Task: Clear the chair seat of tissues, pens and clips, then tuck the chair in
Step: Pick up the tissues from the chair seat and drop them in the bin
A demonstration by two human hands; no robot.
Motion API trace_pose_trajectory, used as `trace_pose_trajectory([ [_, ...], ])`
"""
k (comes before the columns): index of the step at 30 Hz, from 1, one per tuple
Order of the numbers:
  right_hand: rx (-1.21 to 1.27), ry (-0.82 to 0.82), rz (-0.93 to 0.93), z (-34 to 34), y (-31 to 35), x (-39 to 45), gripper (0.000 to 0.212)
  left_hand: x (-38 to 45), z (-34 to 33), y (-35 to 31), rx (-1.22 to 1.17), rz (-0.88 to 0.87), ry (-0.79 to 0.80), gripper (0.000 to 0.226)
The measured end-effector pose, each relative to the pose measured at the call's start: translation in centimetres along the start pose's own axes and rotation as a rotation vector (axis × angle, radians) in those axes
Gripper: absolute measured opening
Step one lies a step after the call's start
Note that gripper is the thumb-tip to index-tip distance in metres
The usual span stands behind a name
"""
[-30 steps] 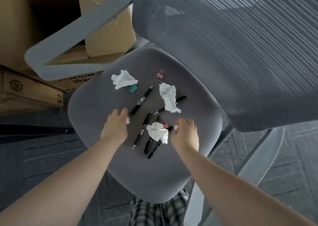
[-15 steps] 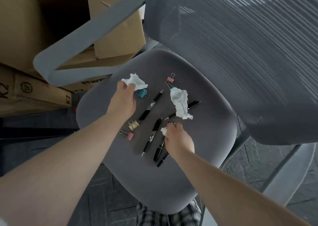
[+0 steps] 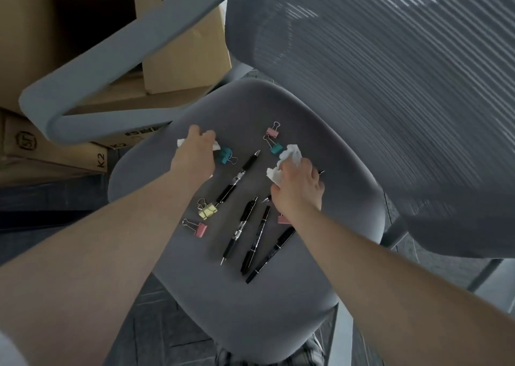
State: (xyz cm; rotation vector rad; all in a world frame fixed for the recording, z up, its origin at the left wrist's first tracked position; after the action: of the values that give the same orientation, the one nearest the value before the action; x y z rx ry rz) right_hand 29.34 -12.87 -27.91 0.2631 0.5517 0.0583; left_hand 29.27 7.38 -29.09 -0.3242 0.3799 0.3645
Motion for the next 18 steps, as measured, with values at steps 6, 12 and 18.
trace_pose_trajectory([
  [6,-0.033,0.016,-0.006,0.2,-0.1,0.4,0.040,-1.4,0.3,0.5,-0.045,0.014,-0.065,0.020],
  [12,0.002,-0.037,0.132,2.4,1.4,-0.6,0.033,-4.7,1.5,1.4,-0.122,0.080,0.006,0.017],
  [18,-0.092,0.057,0.336,3.6,4.8,-3.1,0.038,-10.5,2.6,2.4,-0.195,0.132,0.042,0.020],
])
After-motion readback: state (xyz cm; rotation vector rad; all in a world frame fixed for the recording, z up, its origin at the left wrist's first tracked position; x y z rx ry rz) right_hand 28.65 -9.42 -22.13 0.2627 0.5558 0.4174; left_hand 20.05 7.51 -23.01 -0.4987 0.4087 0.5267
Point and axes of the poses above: each hand's wrist, its own x-axis towards the middle knuckle, its own z-axis out of the back of the hand, y = z × x, the point moved 2 cm from there along x, towards the middle knuckle, and after that the axes turned 3 degrees about y, right-handed, at the moved point
